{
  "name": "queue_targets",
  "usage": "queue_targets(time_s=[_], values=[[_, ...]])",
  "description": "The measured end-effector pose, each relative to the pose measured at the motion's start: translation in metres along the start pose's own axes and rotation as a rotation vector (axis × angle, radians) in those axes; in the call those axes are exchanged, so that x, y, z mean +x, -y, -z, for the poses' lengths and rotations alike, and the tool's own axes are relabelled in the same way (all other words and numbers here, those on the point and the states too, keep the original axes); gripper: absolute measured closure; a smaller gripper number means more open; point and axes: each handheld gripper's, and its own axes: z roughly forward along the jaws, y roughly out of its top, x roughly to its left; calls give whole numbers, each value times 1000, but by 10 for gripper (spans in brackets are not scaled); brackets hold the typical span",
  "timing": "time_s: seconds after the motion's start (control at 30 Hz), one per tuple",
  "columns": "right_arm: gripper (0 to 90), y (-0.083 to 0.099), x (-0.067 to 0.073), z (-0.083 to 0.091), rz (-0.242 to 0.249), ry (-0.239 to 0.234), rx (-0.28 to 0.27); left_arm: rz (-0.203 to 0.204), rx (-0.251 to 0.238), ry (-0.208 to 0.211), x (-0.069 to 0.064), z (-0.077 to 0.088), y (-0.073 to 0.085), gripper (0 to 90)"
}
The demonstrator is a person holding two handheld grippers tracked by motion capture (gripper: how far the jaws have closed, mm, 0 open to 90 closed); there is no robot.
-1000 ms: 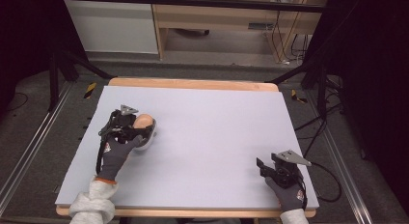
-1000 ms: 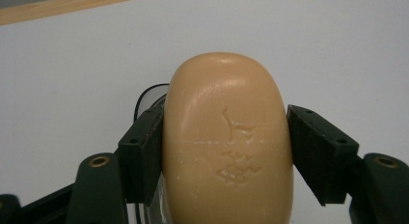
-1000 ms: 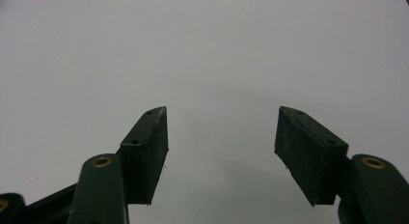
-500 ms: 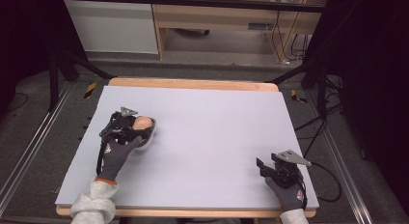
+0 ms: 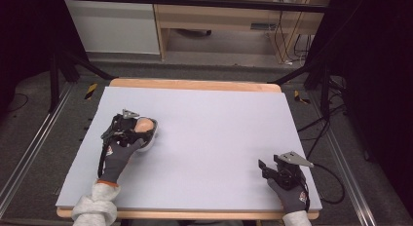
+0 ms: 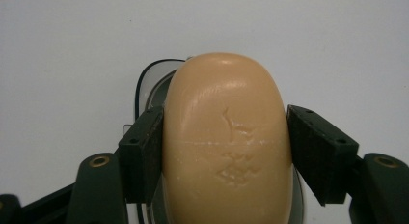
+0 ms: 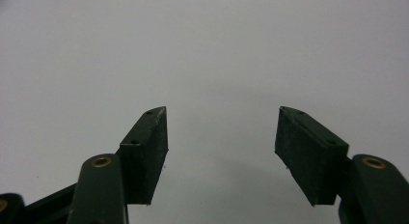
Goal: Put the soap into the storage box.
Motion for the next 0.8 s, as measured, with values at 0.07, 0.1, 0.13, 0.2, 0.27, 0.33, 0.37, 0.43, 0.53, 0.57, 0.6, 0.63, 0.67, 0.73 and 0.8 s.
queue_targets(time_s=[0.07, 0.1, 0.13, 0.2, 0.27, 0.33, 0.37, 0.43, 0.53, 0.57, 0.6, 0.63, 0.67, 0.73, 0.8], values=[[360, 0, 0, 0, 1, 0, -1, 1, 3, 0, 0, -1, 0, 322], [360, 0, 0, 0, 3, 0, -2, 1, 5, -1, 0, -2, 1, 322], [360, 0, 0, 0, 4, 1, -3, 3, 4, -2, 0, -2, 1, 322], [360, 0, 0, 0, 0, 0, -1, 5, 6, 1, 1, -3, 2, 322], [360, 0, 0, 0, 3, 1, 0, 5, 6, 1, 1, -4, 2, 322], [359, 0, 0, 0, 6, 1, -1, 10, 6, 5, 1, -6, 3, 322], [359, 0, 0, 0, 5, 1, -1, 11, 4, 6, 1, -7, 3, 322], [359, 0, 0, 0, 6, 1, -1, 10, 4, 4, 1, -7, 3, 322], [357, 0, 0, 0, 1, -1, 0, 10, 3, 5, 1, -7, 3, 321], [357, 0, 0, 0, 2, -1, -1, 10, 3, 6, 0, -7, 3, 321], [356, 0, 0, 0, 3, -1, -2, 10, 2, 6, 0, -7, 3, 320], [355, 0, 0, 0, 4, 0, -2, 13, -2, 5, 0, -7, 3, 320], [355, 0, 0, 0, 4, 0, -2, 13, -5, 4, 0, -7, 4, 319], [355, 0, 0, 0, 5, 1, -2, 10, -3, 4, -1, -7, 4, 318], [353, 0, 0, 0, 6, 3, -2, 8, -5, -1, -2, -7, 4, 305]])
